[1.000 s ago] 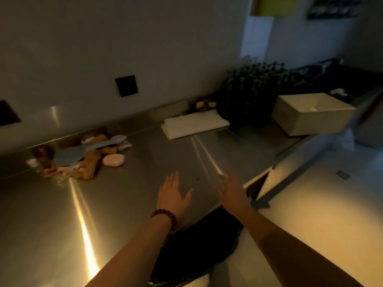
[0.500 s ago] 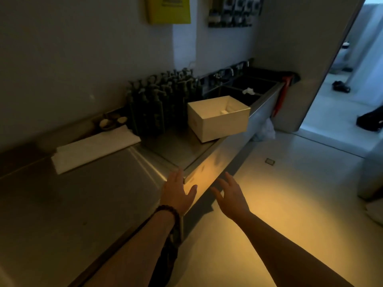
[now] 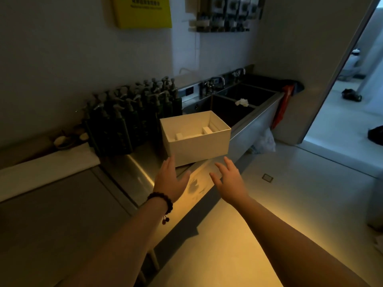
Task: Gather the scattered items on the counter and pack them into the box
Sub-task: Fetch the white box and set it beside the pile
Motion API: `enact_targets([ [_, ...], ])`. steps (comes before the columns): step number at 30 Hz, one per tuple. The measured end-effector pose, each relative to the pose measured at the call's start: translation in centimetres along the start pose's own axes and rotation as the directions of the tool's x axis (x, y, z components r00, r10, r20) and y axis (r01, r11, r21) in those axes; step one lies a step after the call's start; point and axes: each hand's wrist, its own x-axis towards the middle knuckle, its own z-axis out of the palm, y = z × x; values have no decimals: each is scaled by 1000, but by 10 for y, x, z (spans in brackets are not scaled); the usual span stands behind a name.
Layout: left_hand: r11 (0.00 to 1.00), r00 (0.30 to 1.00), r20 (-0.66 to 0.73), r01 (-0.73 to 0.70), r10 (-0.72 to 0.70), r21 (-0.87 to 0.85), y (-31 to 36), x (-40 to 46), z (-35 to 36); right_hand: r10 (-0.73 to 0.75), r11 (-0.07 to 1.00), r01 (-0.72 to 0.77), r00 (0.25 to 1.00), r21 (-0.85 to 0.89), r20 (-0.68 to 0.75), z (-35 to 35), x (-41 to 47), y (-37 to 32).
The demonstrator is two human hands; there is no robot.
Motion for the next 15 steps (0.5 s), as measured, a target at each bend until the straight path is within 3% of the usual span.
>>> enact_targets([
  [5, 998, 998, -49, -46, 44, -48, 7, 77, 15, -54, 999, 53, 998, -11, -39, -5, 82, 30],
  [11, 996, 980, -196, 24, -40, -84, 5, 187, 6, -119, 992, 118, 992, -38, -29, -13, 211, 57],
  [15, 994, 972, -215, 90, -99, -55, 0, 237, 2, -86, 996, 86, 996, 15, 13, -16, 282, 70],
])
